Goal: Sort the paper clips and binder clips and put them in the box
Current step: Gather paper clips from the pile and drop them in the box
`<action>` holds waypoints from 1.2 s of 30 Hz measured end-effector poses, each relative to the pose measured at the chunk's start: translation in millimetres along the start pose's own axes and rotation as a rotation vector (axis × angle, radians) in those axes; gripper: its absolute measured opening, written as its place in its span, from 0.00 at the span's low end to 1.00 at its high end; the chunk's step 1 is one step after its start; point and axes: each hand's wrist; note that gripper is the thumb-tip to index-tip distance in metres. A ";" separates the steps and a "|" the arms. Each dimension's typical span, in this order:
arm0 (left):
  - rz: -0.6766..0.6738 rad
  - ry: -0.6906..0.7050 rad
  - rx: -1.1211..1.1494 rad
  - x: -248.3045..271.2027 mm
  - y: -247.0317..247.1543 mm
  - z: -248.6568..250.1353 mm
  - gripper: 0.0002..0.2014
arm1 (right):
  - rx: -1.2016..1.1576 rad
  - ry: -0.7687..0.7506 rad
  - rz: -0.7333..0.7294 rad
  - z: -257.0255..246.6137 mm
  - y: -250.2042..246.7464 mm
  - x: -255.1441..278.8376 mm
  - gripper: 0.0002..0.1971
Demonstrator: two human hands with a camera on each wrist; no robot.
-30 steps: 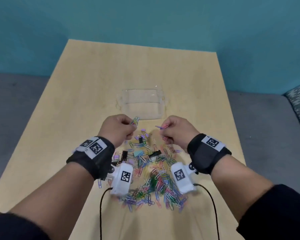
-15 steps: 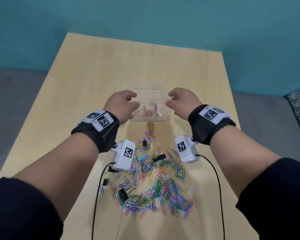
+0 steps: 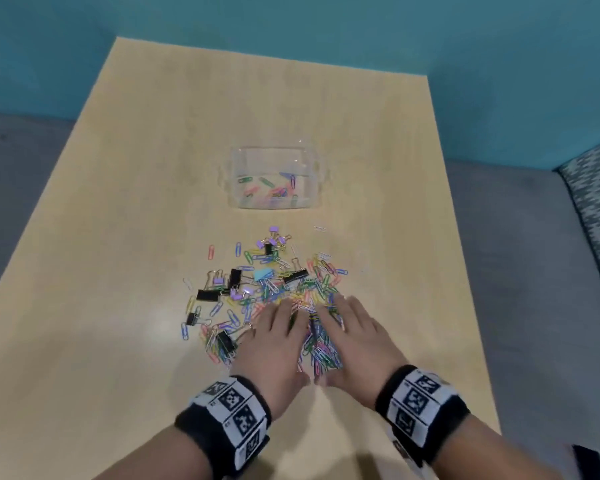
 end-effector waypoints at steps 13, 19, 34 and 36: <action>0.186 -0.017 -0.060 -11.2 18.0 1.3 0.16 | 0.095 -0.005 0.257 -29.1 11.1 -10.7 0.22; 0.181 -0.007 -0.016 -16.3 13.7 -0.6 0.11 | 0.037 0.026 0.163 -33.3 -1.4 -12.1 0.19; 0.120 -0.342 0.823 -25.1 -29.5 -25.5 0.06 | -0.895 0.266 0.006 -6.7 -25.6 -28.9 0.08; 0.104 -0.380 1.029 -25.9 -38.5 -31.2 0.08 | -0.998 0.253 -0.030 -1.7 -36.2 -29.9 0.08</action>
Point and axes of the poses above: each hand's wrist, its own x-axis away from the middle knuckle, its own y-axis out of the palm, z = x × y
